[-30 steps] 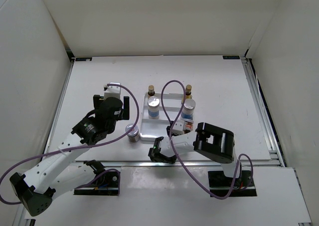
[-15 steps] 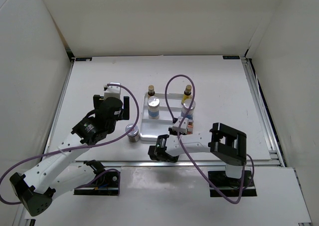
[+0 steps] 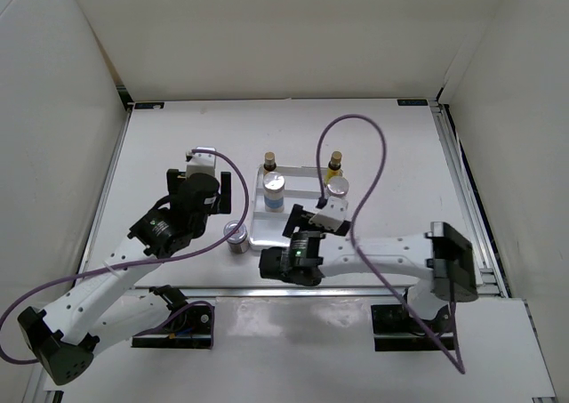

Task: Organize the condiment bottles

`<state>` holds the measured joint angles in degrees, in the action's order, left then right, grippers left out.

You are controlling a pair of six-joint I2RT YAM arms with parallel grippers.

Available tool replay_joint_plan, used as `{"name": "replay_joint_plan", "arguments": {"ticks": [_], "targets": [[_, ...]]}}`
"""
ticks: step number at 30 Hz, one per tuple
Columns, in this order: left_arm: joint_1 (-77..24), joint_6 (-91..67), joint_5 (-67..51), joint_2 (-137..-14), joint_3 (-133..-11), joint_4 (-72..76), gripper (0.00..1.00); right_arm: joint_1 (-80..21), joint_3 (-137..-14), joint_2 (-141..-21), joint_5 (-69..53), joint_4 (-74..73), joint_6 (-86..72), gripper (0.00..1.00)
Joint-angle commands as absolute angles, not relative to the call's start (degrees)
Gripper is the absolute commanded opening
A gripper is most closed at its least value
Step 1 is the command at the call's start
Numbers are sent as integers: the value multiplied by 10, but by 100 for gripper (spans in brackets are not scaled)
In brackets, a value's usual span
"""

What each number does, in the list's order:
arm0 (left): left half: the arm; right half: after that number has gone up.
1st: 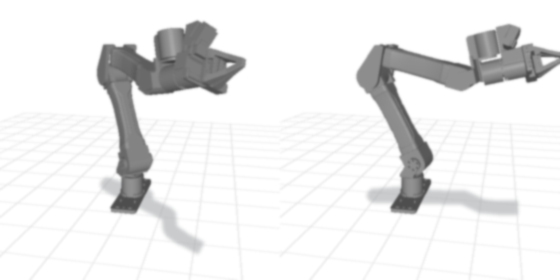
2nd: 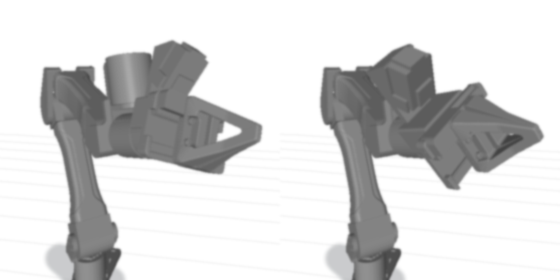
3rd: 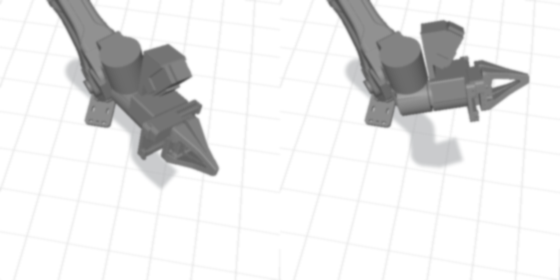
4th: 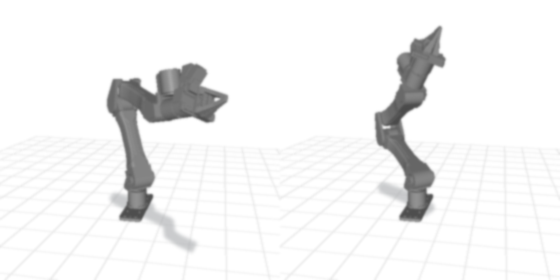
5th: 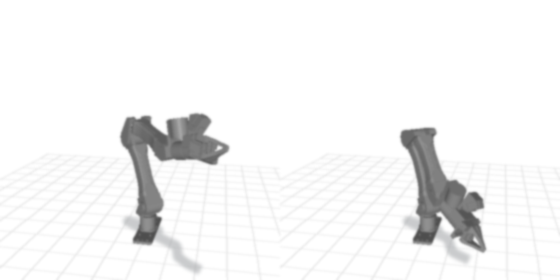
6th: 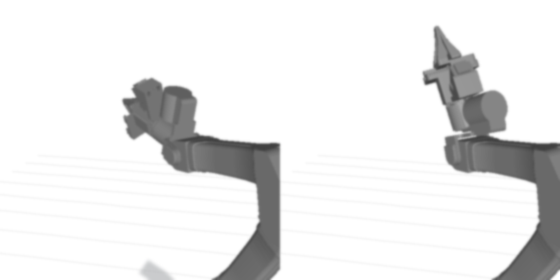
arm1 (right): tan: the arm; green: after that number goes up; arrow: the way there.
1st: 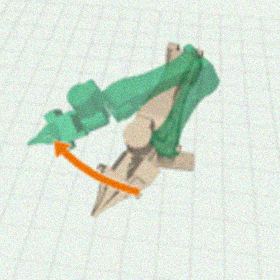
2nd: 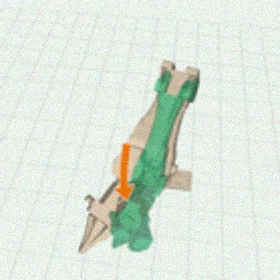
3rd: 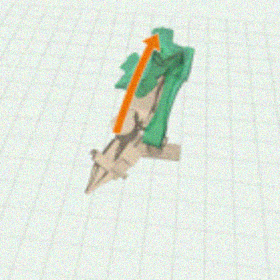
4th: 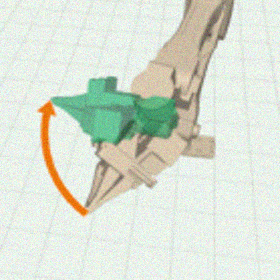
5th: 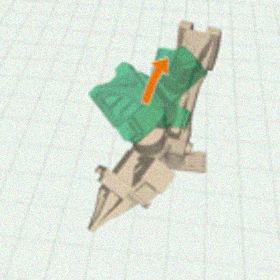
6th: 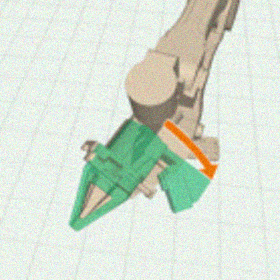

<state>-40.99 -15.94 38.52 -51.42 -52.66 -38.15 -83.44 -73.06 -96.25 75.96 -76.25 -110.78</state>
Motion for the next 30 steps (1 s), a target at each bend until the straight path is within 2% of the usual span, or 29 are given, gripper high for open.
{"name": "replay_joint_plan", "arguments": {"ticks": [1,5,6,9,15,20,25,28,29,30], "targets": [[-408,-163,382,-513,-546,-381,100,-842,-770,-878,719,-936,-1082,89],[-408,-163,382,-519,-546,-381,100,-854,-803,-789,650,-923,-987,98],[-408,-163,382,-519,-546,-381,100,-854,-809,-750,638,-915,-918,100],[-408,-163,377,-519,-546,-381,100,-854,-845,-668,593,-899,-801,100],[-408,-163,377,-513,-546,-381,100,-836,-946,-511,532,-918,-704,100],[-408,-163,377,-508,-546,-381,100,-836,-1024,-509,491,-929,-625,100],[-408,-158,372,-508,-546,-381,100,-836,-1011,-548,410,-800,-360,100],[-408,-158,372,-503,-546,-381,100,-836,-978,-554,480,-724,-283,100],[-408,-158,372,-503,-546,-381,100,-836,-965,-542,499,-692,-207,100],[-408,-158,372,-498,-546,-381,100,-836,-949,-532,513,-610,-162,100]]}}
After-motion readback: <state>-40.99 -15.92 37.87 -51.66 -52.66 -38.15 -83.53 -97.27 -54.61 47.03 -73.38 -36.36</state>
